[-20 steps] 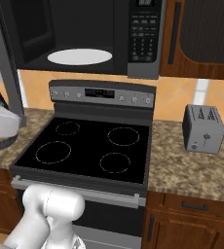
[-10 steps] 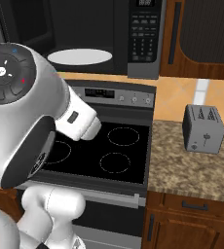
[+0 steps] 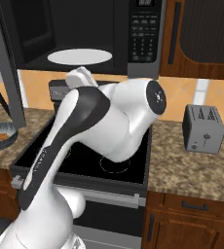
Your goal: Open the microwave, place the bowl with waffle inside the microwave, then close the microwave door and turn it on.
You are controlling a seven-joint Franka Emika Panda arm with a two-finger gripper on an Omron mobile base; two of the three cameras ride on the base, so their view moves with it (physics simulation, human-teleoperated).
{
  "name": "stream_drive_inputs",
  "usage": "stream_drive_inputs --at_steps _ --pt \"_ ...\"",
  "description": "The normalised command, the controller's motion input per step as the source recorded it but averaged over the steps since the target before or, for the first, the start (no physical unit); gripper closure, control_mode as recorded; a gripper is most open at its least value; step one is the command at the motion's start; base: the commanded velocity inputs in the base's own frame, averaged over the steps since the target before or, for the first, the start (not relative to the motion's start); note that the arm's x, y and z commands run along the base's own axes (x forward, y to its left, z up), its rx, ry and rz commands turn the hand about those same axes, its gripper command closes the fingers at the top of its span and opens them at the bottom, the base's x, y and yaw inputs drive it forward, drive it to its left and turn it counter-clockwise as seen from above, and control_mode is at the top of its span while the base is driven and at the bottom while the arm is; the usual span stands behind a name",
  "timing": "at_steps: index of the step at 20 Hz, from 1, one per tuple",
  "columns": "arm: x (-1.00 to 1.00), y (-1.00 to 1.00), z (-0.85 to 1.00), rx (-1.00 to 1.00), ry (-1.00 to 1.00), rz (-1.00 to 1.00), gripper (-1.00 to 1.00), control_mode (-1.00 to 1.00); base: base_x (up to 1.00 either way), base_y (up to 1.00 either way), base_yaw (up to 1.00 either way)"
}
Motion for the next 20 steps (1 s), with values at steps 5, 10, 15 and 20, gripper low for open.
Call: stream_drive_inputs --at_steps 5,10,15,20 --pt "1.0 0.41 -0.02 0.49 0.05 0.33 -1.0 -1.0 0.0 0.0 0.0" --pt "0.79 0.7 0.0 0.37 0.17 0.36 -1.0 -1.0 0.0 0.0 0.0" --pt "0.48 0.87 0.0 0.2 0.2 0.39 -1.0 -1.0 0.0 0.0 0.0" --pt "-0.02 0.69 0.02 0.05 0.22 0.55 -1.0 -1.0 0.0 0.0 0.0"
